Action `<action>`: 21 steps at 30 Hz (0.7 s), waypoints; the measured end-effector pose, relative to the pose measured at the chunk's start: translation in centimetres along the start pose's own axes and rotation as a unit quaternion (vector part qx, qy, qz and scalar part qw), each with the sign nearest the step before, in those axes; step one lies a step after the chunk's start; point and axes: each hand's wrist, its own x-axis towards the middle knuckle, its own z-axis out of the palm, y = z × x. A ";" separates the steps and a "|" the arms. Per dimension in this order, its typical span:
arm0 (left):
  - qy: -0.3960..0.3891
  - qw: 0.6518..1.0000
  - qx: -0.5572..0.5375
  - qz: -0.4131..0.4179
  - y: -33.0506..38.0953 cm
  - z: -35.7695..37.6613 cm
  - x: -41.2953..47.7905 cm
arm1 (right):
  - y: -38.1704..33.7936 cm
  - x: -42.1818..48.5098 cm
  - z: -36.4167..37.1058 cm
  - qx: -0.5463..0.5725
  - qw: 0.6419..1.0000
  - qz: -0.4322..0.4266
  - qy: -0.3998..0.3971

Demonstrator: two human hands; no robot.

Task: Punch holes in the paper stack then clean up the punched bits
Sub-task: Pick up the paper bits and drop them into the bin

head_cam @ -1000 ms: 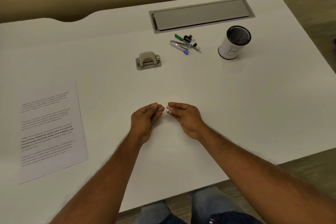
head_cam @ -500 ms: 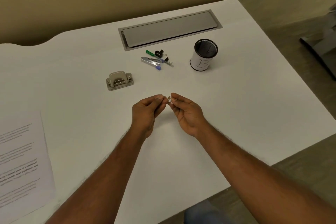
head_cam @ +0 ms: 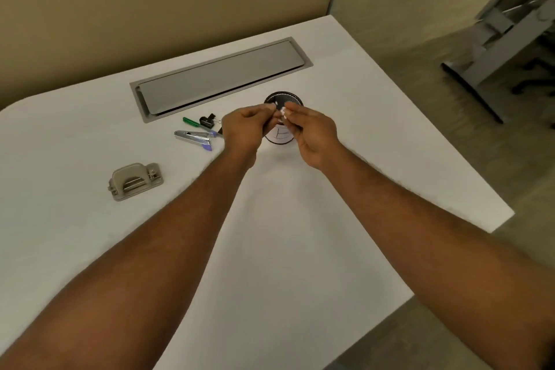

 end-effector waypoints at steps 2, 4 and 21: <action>-0.004 1.000 0.022 -0.003 0.2 1.1 1.6 | -0.8 1.8 -0.2 -0.054 0.998 -0.023 0.024; -0.009 0.998 0.069 0.005 0.2 1.9 3.0 | -1.2 3.4 -0.4 -0.138 0.988 -0.052 0.048; -0.101 0.777 0.580 0.223 2.3 2.0 5.9 | -2.9 7.2 -0.1 -0.621 0.736 -0.269 -0.009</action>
